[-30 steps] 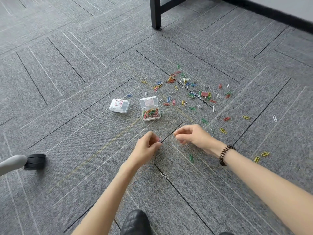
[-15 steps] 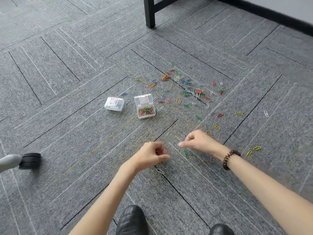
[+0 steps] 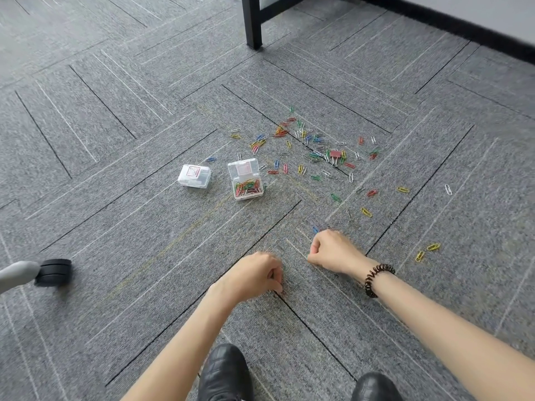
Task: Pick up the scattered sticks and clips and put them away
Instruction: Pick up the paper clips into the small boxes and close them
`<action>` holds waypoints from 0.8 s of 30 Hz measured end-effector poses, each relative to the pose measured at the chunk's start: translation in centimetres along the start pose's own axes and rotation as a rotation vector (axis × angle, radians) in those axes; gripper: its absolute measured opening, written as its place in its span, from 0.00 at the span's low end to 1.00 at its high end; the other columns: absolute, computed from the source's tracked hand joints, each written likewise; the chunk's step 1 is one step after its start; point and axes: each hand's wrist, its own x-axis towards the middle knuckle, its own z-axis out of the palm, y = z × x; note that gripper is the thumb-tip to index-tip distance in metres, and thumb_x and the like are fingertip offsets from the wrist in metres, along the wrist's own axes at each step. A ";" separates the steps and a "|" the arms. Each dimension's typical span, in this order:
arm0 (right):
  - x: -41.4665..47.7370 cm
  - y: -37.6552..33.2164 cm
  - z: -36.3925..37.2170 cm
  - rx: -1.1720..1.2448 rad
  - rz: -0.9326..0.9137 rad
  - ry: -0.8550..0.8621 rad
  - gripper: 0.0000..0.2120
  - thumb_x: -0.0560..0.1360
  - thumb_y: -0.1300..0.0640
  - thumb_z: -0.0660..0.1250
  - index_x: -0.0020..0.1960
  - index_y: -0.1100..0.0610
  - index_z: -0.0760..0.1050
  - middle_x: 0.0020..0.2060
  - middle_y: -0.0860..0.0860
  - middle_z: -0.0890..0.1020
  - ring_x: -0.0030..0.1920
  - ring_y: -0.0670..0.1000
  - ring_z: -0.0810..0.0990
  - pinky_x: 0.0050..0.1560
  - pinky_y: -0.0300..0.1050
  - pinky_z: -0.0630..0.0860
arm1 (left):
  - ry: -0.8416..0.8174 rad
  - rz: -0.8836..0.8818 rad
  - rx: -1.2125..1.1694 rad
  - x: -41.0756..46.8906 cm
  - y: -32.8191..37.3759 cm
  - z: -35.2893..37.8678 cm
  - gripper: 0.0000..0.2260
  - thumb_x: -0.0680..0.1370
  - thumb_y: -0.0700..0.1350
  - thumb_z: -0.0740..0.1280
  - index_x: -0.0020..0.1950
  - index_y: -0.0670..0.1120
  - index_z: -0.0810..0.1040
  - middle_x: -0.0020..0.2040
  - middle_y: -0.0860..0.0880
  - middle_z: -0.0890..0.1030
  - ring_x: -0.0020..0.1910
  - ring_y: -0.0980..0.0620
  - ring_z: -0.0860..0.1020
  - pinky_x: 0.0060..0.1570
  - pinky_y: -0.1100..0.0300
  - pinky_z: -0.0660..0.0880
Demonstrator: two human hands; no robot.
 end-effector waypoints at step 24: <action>0.2 5.1 -4.5 0.982 0.134 0.032 0.06 0.74 0.66 0.61 0.47 0.64 0.77 0.33 0.51 0.75 0.31 0.46 0.70 0.33 0.37 0.67 | 0.089 -0.191 -1.143 7.9 3.0 -1.3 0.06 0.80 0.43 0.64 0.53 0.40 0.76 0.36 0.51 0.77 0.32 0.57 0.72 0.35 0.65 0.70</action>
